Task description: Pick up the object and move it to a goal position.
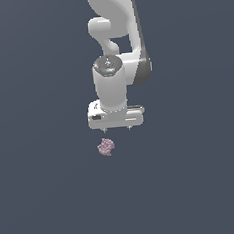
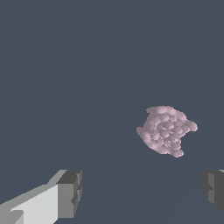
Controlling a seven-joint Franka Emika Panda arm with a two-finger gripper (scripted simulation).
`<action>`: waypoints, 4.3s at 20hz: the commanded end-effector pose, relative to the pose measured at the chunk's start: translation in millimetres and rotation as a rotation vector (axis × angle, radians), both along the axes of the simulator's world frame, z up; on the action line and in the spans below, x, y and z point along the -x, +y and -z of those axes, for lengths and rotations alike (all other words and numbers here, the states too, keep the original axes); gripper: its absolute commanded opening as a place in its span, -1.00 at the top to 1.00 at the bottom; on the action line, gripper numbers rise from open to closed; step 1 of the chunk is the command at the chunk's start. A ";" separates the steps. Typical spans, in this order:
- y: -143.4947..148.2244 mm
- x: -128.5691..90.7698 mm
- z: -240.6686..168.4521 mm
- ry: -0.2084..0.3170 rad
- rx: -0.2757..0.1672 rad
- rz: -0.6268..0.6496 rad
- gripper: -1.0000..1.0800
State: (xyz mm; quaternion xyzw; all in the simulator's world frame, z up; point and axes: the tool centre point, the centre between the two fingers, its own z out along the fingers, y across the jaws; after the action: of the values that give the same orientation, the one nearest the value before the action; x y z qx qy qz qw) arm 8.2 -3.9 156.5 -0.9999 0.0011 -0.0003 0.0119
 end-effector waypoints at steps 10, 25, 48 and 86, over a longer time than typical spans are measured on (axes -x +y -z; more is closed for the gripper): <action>12.3 -11.5 -19.8 -0.046 0.016 -0.017 -0.92; -8.8 -15.2 2.9 -0.028 0.012 0.137 -0.92; -59.2 -18.5 56.5 0.007 0.023 0.488 -0.92; -46.0 -3.1 78.4 0.006 0.023 0.494 1.00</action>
State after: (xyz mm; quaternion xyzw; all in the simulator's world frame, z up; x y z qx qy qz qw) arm 14.4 -53.2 71.7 -0.9693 0.2459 0.0005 0.0000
